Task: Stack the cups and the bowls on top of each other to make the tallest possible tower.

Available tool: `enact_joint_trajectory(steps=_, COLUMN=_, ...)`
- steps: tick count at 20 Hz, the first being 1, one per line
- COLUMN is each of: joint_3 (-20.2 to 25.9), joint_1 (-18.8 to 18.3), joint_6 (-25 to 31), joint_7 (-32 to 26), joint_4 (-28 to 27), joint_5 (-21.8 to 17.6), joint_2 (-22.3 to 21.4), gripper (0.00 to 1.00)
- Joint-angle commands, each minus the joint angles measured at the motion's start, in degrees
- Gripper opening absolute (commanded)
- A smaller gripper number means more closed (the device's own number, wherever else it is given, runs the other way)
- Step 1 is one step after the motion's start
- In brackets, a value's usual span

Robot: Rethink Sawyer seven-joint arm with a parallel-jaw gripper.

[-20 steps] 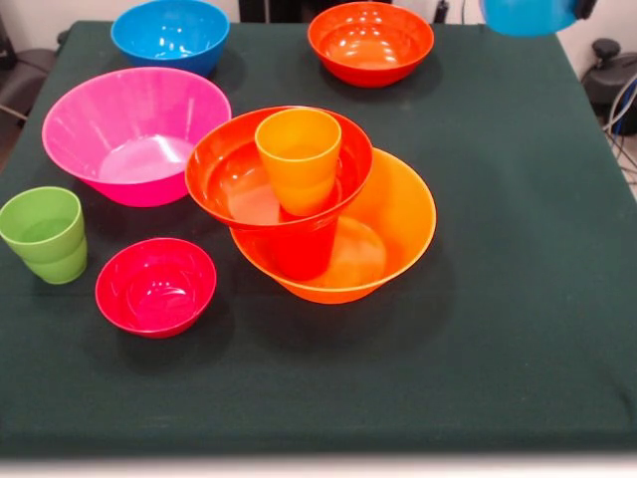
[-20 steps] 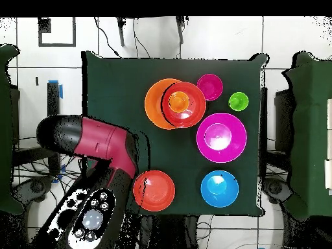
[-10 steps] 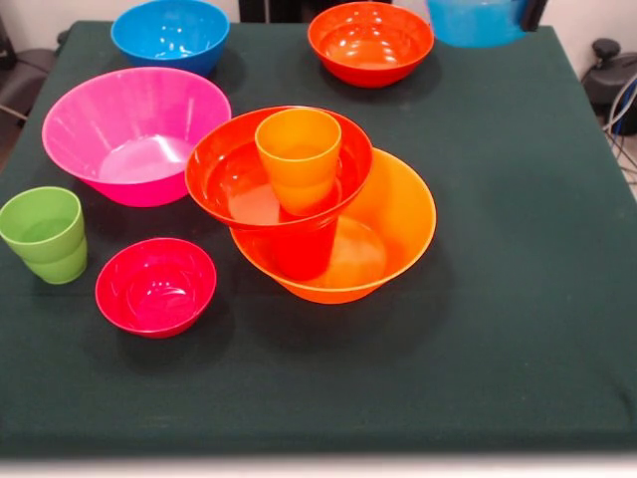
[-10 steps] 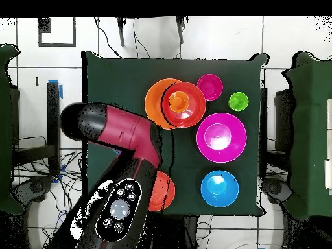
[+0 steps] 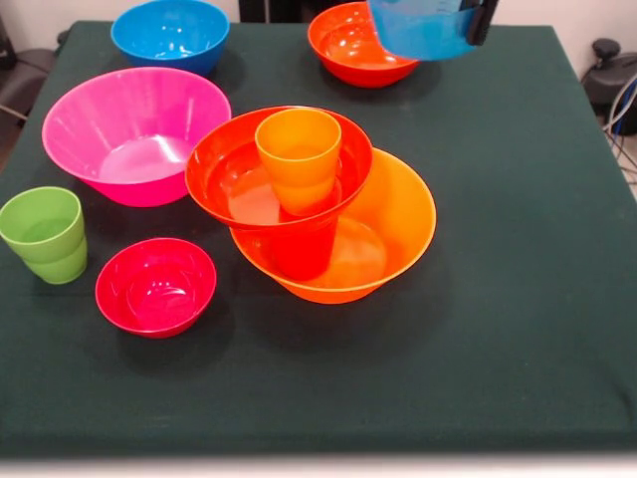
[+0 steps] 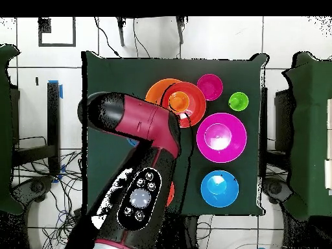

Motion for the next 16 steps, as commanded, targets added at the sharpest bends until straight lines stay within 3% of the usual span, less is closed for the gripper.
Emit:
enact_joint_trajectory(steps=1, joint_3=8.83, joint_1=-3.68, joint_6=5.77, joint_7=-9.44, joint_4=-8.51, joint_5=-7.48, joint_2=3.80, gripper=0.00)
enact_joint_trajectory(steps=16, joint_3=13.44, joint_1=-8.16, joint_6=6.71, joint_7=-11.04, joint_4=-11.33, joint_5=-12.26, joint_2=2.45, gripper=0.00)
